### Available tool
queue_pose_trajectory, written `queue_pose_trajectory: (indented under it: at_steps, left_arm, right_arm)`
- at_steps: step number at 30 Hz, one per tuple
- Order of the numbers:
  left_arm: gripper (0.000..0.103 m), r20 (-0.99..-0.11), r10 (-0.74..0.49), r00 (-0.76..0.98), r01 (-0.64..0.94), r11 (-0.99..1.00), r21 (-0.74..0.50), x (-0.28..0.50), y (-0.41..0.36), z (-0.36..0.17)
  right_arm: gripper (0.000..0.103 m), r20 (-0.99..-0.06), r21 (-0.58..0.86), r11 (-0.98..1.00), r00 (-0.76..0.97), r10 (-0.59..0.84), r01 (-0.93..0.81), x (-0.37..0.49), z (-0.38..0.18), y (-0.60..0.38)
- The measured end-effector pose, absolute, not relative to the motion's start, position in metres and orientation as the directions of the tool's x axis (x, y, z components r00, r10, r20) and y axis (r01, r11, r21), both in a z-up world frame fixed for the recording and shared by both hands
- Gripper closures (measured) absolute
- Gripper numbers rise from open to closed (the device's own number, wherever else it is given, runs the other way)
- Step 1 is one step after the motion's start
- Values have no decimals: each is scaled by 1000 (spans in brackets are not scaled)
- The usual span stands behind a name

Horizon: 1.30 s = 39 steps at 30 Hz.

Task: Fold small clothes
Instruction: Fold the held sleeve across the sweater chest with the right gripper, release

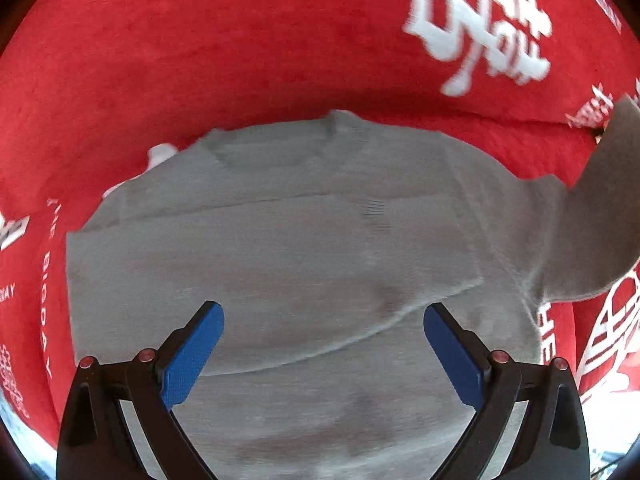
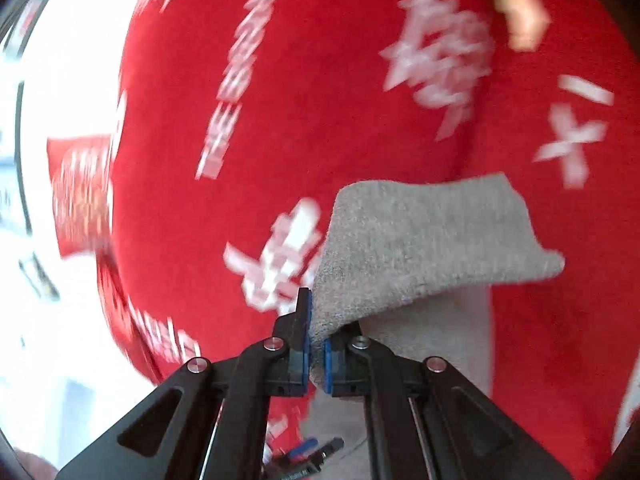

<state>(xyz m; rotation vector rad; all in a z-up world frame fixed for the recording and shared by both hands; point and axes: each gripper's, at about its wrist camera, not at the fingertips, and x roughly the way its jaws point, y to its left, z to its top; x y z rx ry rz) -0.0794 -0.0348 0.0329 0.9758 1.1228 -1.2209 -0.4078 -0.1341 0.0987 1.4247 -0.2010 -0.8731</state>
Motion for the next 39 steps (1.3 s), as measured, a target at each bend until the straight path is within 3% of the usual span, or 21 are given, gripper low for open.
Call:
queue_pose_trajectory:
  at_steps: [5, 13, 15, 17, 18, 20, 21, 22, 23, 24, 25, 32, 35, 37, 39]
  left_arm:
    - [2, -975, -223, 5, 982, 183, -37, -31, -23, 38]
    - [2, -972, -233, 38, 951, 307, -36, 40, 3, 32]
    - [2, -972, -231, 41, 947, 320, -37, 49, 7, 28]
    - [2, -972, -231, 35, 943, 328, -44, 56, 11, 24]
    - [2, -972, -234, 31, 943, 330, -49, 58, 12, 23]
    - [2, -969, -248, 11, 940, 332, -75, 66, 14, 20]
    - [2, -966, -259, -13, 937, 334, -102, 69, 15, 21]
    - [2, -962, -270, -39, 933, 336, -132, 73, 16, 23]
    - [2, -957, -281, -70, 927, 337, -167, 76, 17, 24]
    - [2, -948, -295, -121, 915, 338, -222, 80, 17, 25]
    - [2, -936, -308, -170, 900, 338, -274, 84, 18, 25]
    - [2, -818, -362, -448, 731, 378, -568, 112, 20, 12]
    - [2, -792, -357, -496, 684, 401, -609, 115, 19, 0]
    - [2, -786, -339, -516, 672, 409, -618, 112, 16, -8]
    - [2, -789, -323, -523, 678, 404, -615, 106, 13, -11]
  right_arm:
    - [98, -469, 835, 79, 780, -415, 544, -293, 108, -154]
    - [97, -697, 697, 188, 716, -49, 692, -123, 27, -126]
    - [91, -773, 624, 181, 635, -5, 761, -104, 7, -119]
    - [83, -785, 613, 144, 619, -3, 777, -102, 1, -115]
    - [68, -770, 632, 110, 637, -22, 767, -107, 4, -114]
    - [46, -743, 663, 24, 662, -103, 748, -124, 13, -112]
    - [46, -735, 671, -13, 662, -150, 742, -129, 19, -110]
    - [46, -730, 677, -71, 657, -188, 733, -138, 21, -112]
    - [56, -728, 681, -110, 655, -202, 724, -141, 20, -116]
    - [86, -726, 685, -132, 655, -210, 717, -141, 19, -119]
    - [96, -728, 682, -124, 653, -207, 721, -137, 20, -122]
    - [96, -776, 574, 343, 628, -64, 744, -39, 48, -116]
    - [91, -809, 534, 429, 587, 11, 728, -10, 35, -99]
    - [82, -825, 531, 425, 563, 59, 733, -2, 25, -92]
    - [54, -813, 557, 401, 577, 83, 727, -10, 19, -85]
